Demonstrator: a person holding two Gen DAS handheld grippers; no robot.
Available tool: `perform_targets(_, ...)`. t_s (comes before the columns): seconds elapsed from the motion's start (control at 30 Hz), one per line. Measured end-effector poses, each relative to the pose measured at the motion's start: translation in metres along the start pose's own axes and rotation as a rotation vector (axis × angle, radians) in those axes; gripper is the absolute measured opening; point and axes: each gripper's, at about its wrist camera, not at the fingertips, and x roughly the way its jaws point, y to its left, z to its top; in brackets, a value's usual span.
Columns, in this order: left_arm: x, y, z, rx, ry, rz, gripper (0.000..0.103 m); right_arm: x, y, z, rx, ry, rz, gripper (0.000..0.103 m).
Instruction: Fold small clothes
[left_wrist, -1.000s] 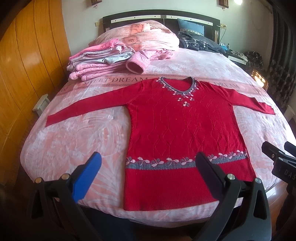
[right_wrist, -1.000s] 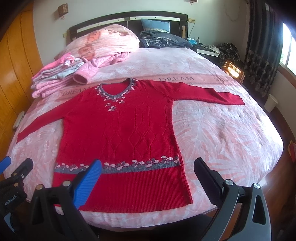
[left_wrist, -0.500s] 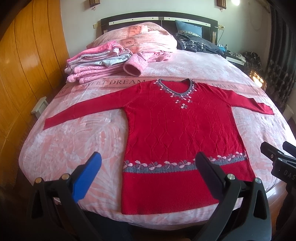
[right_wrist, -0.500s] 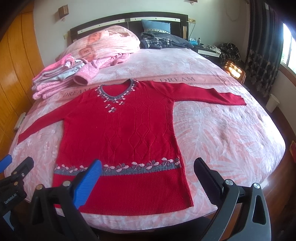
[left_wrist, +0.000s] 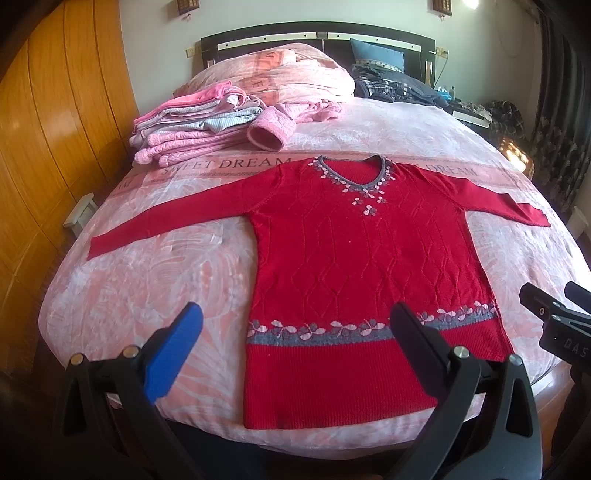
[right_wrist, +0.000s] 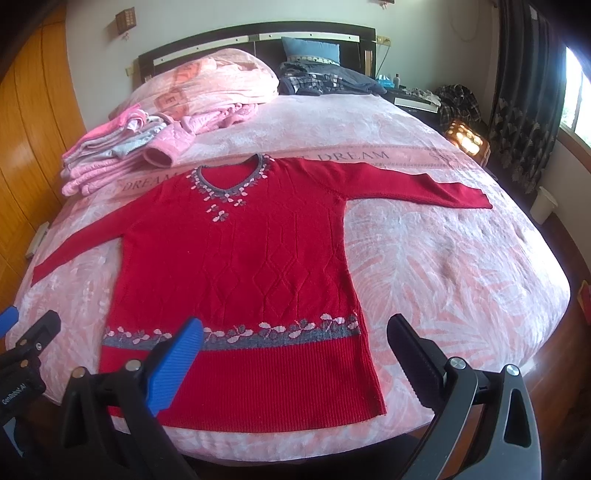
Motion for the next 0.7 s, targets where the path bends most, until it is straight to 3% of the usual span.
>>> perform_targets(0.7,0.0097,0.0052,-0.0026,-0.019,0.015,0.004,0.1,0.0067,0.0011,-0.0019,0.002,0.0,0.022,0.099)
